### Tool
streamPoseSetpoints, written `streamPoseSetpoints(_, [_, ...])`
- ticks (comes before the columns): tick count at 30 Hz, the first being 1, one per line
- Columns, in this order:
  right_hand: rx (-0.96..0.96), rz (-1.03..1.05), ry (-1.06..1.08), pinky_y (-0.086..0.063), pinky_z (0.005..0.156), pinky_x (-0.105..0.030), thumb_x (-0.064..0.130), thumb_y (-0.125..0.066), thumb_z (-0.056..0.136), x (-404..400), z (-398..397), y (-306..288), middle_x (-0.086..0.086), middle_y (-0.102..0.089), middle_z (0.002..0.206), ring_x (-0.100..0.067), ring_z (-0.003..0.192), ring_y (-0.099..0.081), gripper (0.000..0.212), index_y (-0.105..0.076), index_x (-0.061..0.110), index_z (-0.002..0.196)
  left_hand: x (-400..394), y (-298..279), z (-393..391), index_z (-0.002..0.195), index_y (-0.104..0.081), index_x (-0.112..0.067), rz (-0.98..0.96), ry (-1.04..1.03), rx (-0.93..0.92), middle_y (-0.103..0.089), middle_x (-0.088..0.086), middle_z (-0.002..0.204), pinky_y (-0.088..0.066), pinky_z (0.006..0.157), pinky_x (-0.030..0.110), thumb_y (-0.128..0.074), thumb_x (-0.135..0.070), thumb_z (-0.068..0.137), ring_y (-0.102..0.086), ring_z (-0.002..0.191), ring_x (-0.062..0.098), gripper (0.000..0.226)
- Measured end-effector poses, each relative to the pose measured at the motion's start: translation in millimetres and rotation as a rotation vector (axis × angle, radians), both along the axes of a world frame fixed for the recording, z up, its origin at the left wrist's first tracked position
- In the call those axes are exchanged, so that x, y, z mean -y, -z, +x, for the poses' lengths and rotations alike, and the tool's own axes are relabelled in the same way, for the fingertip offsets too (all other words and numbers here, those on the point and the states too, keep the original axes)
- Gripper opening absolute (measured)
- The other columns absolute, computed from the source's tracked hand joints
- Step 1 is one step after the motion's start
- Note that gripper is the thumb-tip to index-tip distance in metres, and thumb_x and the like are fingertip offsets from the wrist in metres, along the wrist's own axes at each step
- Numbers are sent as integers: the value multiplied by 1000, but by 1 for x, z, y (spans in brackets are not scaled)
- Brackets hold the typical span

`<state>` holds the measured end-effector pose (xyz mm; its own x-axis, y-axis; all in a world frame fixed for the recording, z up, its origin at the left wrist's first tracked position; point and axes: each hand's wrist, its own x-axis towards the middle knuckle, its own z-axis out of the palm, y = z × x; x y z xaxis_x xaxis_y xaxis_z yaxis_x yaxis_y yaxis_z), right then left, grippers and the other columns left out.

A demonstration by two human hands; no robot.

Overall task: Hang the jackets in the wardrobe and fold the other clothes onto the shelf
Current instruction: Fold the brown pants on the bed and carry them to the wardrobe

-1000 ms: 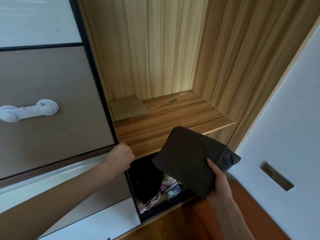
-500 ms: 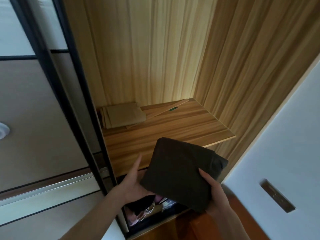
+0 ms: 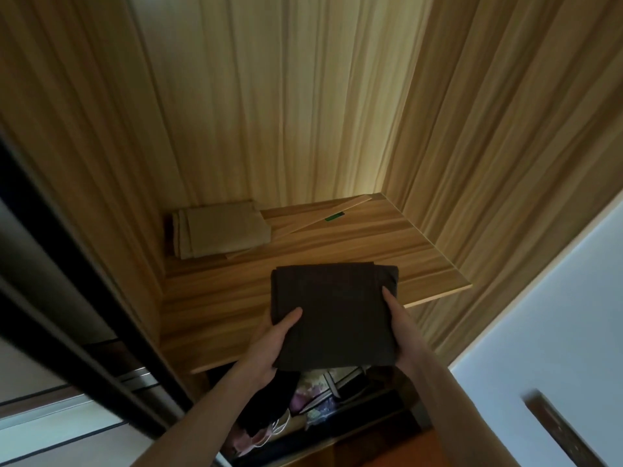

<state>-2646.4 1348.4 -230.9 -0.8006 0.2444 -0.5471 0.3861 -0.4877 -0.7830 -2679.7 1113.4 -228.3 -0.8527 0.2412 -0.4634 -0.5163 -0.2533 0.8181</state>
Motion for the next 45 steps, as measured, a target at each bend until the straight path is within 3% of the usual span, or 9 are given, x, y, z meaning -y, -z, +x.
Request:
streamPoseSetpoints(4, [71,159,-14,-63,82,-45,61,-66,93,-23,-41,19,-10,-79,110,-33,100,-76,50,-69,27,130,-22,20,-26,123,-56,-45,-62,-124,-81,-71,-3,124,-59,97,49,-78,-32,92,-70,111,24,40])
streamPoseSetpoints(8, [129,226,-133,-59,94,-49,85,-75,65,-40,-73,34,-7,-75,119,-31,108,-71,88,-66,25,129,-41,36,-48,130,-53,-41,-154,-186,-180,-67,-10,121,-57,78,28,-76,-32,94,-67,106,12,43])
streamPoseSetpoints(10, [60,360,-151,-56,100,-50,70,-82,72,-46,-91,47,-2,-71,124,-27,112,-68,81,-60,26,137,-47,47,-63,133,-53,-37,-217,-214,-201,-66,-10,121,-56,79,27,-75,-32,94,-66,105,11,45])
streamPoseSetpoints(14, [1,457,-160,-54,105,-50,57,-84,79,-53,-123,61,2,-68,126,-24,115,-66,69,-57,30,137,-56,68,-90,137,-52,-33,-362,-243,-206,-64,-4,128,-53,104,45,-75,-36,94,-63,116,20,49])
streamPoseSetpoints(22, [-17,662,-253,-53,97,-38,49,-64,99,-60,-171,82,-3,-70,116,-27,114,-66,44,-64,16,127,-64,93,-117,142,-48,-13,-645,-235,-271,-62,7,133,-48,107,42,-60,-29,105,-60,126,31,42])
streamPoseSetpoints(28, [33,1184,-406,-34,115,-53,53,-45,105,-56,-178,91,-10,-59,138,-36,136,-47,51,-51,19,143,-71,107,-121,131,-48,-11,-1039,-164,-329,-64,11,125,-56,93,46,-56,-40,104,-66,112,32,41])
streamPoseSetpoints(32, [-10,1243,-418,-30,120,-57,57,-40,106,-60,-176,92,-11,-35,162,-36,149,-31,73,-24,16,164,-72,106,-116,140,-44,-8,-1376,-164,-367,-53,14,133,-44,103,48,-58,-51,99,-51,125,34,62])
streamPoseSetpoints(36, [-164,1260,-308,-32,121,-53,48,-44,108,-63,-156,83,-9,-39,161,-30,148,-36,67,-25,16,163,-62,93,-111,157,-31,-19,-1319,-123,-565,-46,10,147,-43,111,50,-52,-47,103,-45,135,31,65])
streamPoseSetpoints(45, [-349,1480,-240,-42,114,-48,56,-38,106,-36,-53,48,3,-50,154,-19,138,-50,60,-42,22,155,-34,37,-87,148,-52,-21,-1276,151,-1045,-55,0,151,-47,114,39,-32,-53,108,-50,140,16,55])
